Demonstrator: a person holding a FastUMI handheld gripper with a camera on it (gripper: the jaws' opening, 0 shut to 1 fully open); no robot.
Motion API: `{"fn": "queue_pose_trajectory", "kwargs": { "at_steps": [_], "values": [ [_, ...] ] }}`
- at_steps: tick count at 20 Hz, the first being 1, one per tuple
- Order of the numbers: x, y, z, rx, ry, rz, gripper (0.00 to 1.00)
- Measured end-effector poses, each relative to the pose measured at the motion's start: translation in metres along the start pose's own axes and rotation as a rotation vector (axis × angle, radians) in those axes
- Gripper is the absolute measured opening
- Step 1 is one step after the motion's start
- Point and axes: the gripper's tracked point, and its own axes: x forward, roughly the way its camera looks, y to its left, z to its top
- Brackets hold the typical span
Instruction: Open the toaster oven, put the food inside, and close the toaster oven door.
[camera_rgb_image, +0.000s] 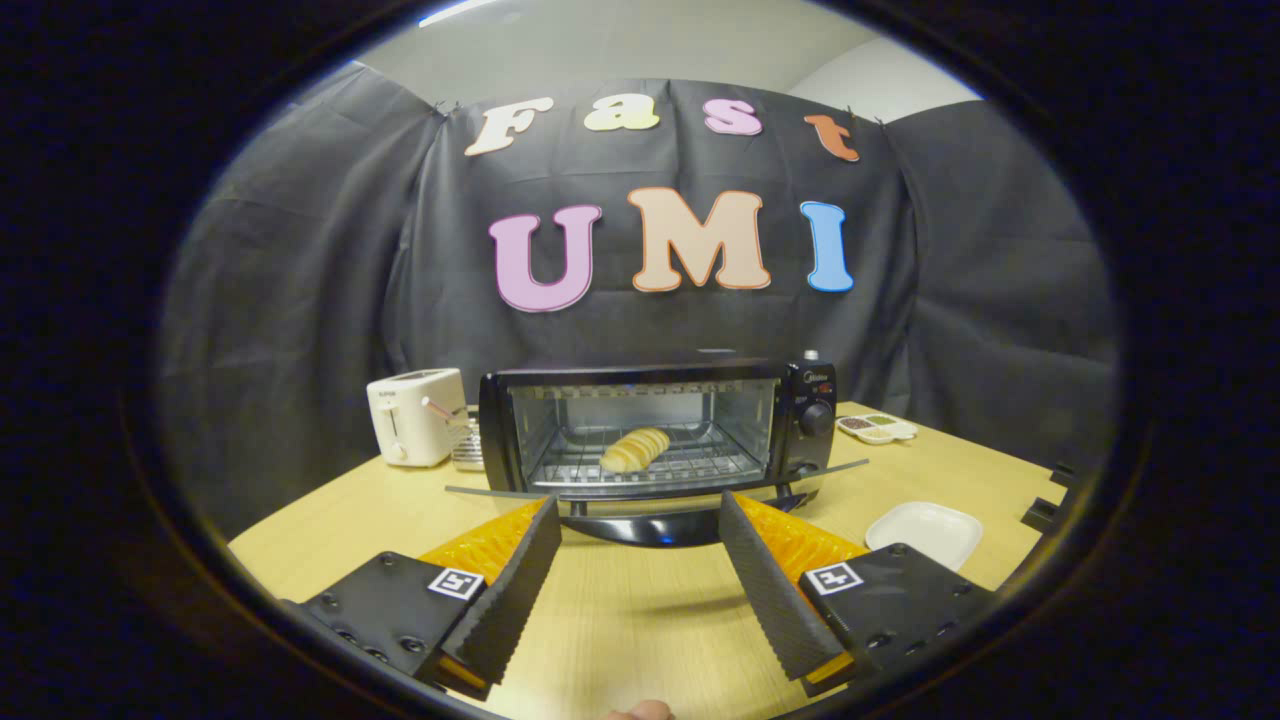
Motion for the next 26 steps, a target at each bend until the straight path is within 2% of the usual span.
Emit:
{"fn": "queue_pose_trajectory", "kwargs": {
  "at_steps": [12,19,26],
  "values": [
    [0.062,0.014,0.058,0.042,-0.085,0.057,1.0],
    [0.091,0.017,0.073,0.078,-0.092,0.081,0.99],
    [0.101,0.014,0.081,0.039,-0.088,0.075,0.99]
  ]
}}
